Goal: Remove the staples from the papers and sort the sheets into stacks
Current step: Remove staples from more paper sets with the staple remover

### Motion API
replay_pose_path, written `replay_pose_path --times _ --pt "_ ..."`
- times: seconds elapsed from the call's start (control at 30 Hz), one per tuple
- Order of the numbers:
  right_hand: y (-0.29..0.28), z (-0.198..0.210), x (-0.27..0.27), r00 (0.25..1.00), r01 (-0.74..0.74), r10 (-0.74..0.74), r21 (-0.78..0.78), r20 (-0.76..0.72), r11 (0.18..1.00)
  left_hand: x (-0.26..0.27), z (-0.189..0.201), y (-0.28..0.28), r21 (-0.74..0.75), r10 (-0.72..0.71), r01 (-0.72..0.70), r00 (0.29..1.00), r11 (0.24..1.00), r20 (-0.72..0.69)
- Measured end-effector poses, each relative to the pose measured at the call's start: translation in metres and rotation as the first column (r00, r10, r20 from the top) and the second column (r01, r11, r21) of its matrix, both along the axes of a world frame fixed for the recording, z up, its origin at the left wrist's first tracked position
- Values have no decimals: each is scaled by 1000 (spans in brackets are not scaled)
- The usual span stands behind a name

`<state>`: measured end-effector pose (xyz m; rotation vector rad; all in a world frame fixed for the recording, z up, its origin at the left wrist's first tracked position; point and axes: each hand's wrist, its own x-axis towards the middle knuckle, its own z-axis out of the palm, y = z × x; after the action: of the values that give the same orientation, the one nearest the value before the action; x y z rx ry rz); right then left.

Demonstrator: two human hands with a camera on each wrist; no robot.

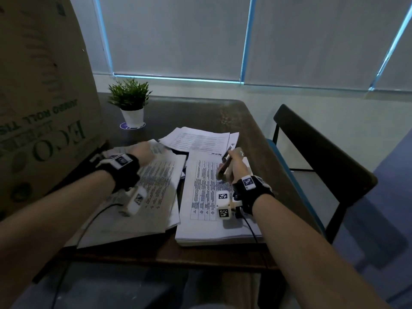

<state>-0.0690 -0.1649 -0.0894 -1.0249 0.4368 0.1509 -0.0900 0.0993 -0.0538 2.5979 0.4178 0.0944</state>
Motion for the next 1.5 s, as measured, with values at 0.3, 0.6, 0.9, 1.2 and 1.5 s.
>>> replay_pose_path --times 0.3,0.6,0.9,1.2,1.5 --pt "-17 -28 2 980 -144 141 14 142 989 19 -31 -105 -196 -197 155 957 968 -215" --pt "-17 -31 4 978 -139 137 4 158 990 24 -48 -109 -21 -257 257 959 966 -121" --pt "-18 -25 3 987 -100 96 19 125 995 30 -43 -111 -345 -208 221 975 912 74" --pt "-69 68 14 904 10 113 -284 413 959 13 39 -113 -520 62 379 761 766 646" --pt "-57 96 -21 700 259 -24 -223 714 940 -6 70 -144 -459 99 492 595 740 798"
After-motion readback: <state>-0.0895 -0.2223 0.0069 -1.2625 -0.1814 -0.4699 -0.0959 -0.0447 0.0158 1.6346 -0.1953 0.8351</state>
